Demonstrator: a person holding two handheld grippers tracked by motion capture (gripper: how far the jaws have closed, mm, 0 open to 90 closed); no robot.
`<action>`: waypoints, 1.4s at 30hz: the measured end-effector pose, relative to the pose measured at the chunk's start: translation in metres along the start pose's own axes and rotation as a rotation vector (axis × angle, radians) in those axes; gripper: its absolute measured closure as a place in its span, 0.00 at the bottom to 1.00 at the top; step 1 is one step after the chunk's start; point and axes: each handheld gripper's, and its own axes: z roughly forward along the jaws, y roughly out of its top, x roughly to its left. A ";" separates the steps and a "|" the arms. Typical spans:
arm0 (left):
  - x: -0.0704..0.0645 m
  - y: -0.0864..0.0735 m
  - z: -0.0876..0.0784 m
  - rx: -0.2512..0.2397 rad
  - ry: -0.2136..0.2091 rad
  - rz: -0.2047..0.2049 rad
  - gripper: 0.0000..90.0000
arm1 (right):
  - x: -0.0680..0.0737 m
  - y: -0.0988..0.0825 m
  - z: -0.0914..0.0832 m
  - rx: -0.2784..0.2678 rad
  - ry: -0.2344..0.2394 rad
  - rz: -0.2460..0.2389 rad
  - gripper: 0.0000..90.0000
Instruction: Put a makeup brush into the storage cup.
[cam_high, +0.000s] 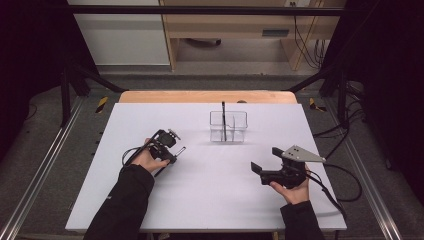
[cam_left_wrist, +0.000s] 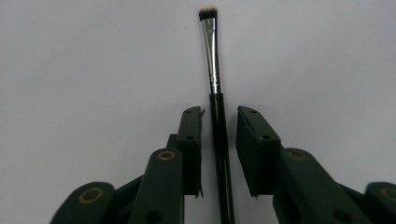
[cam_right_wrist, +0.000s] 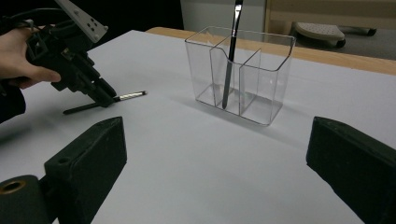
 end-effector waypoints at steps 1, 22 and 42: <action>0.000 0.000 0.000 0.002 0.000 -0.003 0.80 | 0.000 0.000 0.000 0.001 0.000 0.001 0.06; -0.004 0.000 0.000 0.006 0.000 -0.025 0.92 | 0.000 0.000 0.000 0.002 0.002 0.003 0.06; -0.009 -0.009 -0.029 -0.115 0.028 -0.006 0.93 | 0.001 0.000 0.000 -0.001 0.006 0.006 0.06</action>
